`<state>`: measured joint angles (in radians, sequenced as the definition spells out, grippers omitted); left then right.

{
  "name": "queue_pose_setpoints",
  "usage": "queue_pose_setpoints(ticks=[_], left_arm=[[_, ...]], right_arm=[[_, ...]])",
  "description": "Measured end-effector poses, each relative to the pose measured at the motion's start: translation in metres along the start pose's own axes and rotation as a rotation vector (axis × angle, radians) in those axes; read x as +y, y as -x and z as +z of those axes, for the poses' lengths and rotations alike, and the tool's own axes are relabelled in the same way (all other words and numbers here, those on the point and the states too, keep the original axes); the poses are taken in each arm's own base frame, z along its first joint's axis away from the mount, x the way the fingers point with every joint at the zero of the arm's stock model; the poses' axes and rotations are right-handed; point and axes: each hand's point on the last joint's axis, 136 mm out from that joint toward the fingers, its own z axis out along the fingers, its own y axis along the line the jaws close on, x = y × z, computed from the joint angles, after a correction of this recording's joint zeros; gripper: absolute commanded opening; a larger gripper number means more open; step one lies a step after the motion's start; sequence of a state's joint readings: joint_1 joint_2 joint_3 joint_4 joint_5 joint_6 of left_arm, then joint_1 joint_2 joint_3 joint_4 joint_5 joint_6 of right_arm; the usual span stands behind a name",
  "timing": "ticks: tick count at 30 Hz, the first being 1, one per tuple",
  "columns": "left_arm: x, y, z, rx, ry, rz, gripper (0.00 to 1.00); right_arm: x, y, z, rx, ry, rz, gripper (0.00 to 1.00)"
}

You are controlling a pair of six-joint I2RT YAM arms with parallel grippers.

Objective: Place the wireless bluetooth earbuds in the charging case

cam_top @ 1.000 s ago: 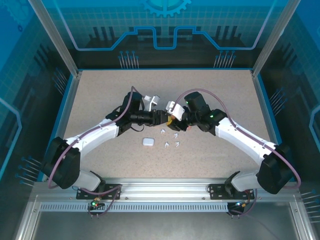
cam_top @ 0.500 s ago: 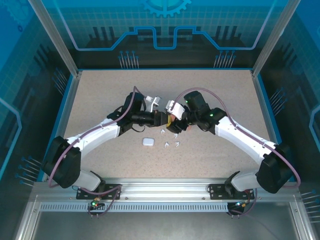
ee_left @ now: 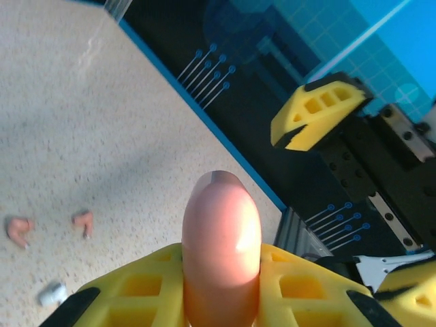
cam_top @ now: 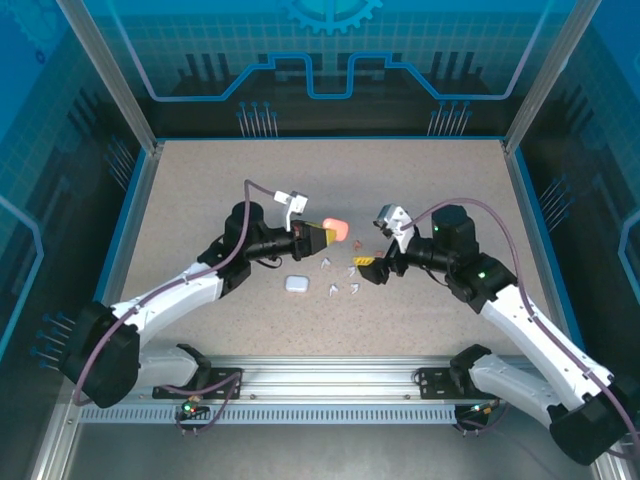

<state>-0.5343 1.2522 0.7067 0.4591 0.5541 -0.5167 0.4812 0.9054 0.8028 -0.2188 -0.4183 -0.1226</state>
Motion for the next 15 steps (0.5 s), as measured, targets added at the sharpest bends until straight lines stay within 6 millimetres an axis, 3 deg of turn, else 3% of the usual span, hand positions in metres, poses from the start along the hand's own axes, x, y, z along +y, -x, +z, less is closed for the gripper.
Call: queue_pose_setpoints(ticks=[6, 15], left_arm=[[-0.018, 0.005, -0.014, -0.133, -0.079, 0.183, 0.11], [-0.045, 0.020, -0.024, -0.259, -0.162, 0.371, 0.08]], right_arm=[[0.006, 0.013, -0.001, -0.099, 0.051, 0.092, 0.99], [0.011, 0.036, 0.016, -0.133, 0.107, 0.114, 0.87]])
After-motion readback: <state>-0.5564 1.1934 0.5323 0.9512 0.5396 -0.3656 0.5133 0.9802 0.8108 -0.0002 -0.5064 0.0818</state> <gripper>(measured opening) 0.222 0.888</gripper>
